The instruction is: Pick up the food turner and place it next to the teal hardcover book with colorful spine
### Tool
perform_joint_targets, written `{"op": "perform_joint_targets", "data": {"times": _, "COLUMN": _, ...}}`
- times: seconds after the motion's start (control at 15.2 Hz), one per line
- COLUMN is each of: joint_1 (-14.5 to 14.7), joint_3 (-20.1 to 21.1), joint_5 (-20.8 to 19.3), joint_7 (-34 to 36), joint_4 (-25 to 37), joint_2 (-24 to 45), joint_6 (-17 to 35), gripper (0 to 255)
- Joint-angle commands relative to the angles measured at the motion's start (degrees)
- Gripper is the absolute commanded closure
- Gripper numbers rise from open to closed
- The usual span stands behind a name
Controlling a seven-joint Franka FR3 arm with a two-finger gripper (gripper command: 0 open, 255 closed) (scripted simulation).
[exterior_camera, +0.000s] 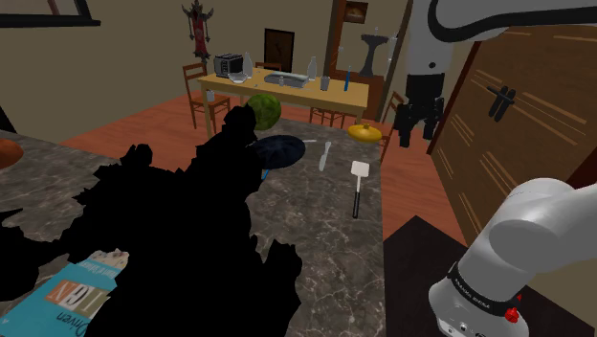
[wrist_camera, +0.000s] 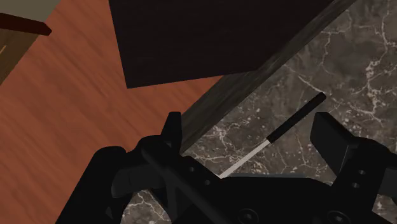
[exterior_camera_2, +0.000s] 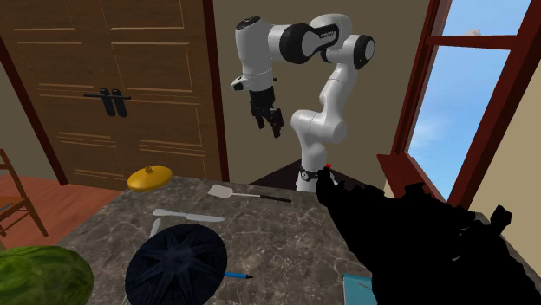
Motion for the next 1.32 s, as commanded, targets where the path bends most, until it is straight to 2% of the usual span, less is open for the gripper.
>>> {"op": "perform_joint_targets", "data": {"times": 0.0, "joint_1": 0.0, "joint_3": 0.0, "joint_5": 0.0, "joint_7": 0.0, "joint_4": 0.0, "joint_2": 0.0, "joint_6": 0.0, "gripper": 0}}
{"op": "perform_joint_targets", "data": {"times": 0.46, "joint_1": -4.6, "joint_3": 5.3, "joint_5": 6.1, "joint_7": 20.6, "joint_4": -7.8, "joint_2": 5.6, "joint_6": 18.2, "gripper": 0}}
{"op": "perform_joint_targets", "data": {"times": 0.92, "joint_1": -9.4, "joint_3": 10.2, "joint_5": 9.6, "joint_7": 40.0, "joint_4": -11.3, "joint_2": 16.5, "joint_6": 38.0, "gripper": 0}}
{"op": "perform_joint_targets", "data": {"times": 1.25, "joint_1": -9.7, "joint_3": 10.9, "joint_5": 10.0, "joint_7": 41.6, "joint_4": -13.2, "joint_2": 19.5, "joint_6": 43.4, "gripper": 0}}
